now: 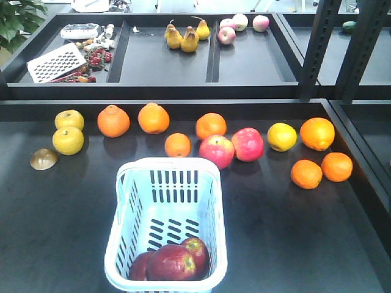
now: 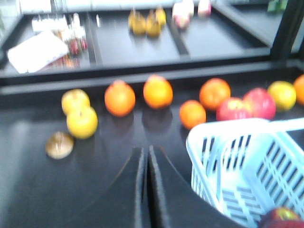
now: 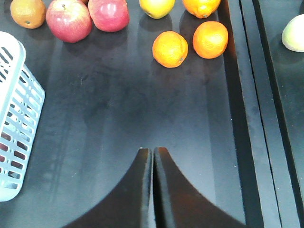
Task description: Pick three apples into basket with both arms
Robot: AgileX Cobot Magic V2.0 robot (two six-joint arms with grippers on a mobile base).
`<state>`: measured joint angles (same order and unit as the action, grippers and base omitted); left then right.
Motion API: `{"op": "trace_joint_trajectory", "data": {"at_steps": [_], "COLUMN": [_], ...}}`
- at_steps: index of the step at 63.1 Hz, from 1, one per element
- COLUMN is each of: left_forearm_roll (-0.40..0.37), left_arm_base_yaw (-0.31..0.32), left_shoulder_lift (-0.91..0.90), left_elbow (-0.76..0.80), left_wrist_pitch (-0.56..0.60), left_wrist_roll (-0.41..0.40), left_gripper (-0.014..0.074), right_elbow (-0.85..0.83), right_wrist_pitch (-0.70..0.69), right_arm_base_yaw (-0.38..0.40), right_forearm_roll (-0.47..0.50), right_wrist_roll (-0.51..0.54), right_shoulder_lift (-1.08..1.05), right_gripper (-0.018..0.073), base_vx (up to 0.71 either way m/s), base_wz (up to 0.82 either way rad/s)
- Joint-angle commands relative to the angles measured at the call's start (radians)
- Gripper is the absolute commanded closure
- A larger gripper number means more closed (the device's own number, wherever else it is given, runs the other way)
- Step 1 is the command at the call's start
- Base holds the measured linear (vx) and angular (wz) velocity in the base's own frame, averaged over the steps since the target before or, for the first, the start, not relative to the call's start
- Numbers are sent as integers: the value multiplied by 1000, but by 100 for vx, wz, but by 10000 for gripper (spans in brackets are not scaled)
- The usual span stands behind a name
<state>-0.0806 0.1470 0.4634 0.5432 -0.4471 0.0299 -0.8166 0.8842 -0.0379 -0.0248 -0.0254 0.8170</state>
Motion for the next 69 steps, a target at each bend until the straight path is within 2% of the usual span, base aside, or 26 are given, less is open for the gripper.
{"op": "trace_joint_trajectory", "data": {"at_steps": [1,10,20,30,36,69], "left_forearm_roll": [0,4,81,68,68,68], "left_arm_base_yaw": [-2,-2,-2,-2,-5,-5], "left_shoulder_lift": [-84,-232,-394,-496,-492,-491], "left_elbow": [-85,-261,-428,-535,-573,-574], "left_wrist_pitch": [162,208,268,346,410,406], "left_wrist_roll": [-9,-9,-11,-12,-13,-12], "left_gripper": [603,603,603,603,603,603], "right_elbow": [-24,-24,-24,-24,-24,-24], "right_wrist_pitch": [-56,-56,-56,-57,-56,-56], "right_arm_base_yaw": [6,6,6,6,6,6], "right_forearm_roll": [-9,-9,-9,-9,-9,-9], "right_wrist_roll": [-1,-1,-1,-1,-1,-1], "right_shoulder_lift": [-6,-6,-6,-6,-6,-6], "right_gripper": [568,568,568,568,568,568], "base_vx": [0,0,0,0,0,0], "base_wz": [0,0,0,0,0,0]}}
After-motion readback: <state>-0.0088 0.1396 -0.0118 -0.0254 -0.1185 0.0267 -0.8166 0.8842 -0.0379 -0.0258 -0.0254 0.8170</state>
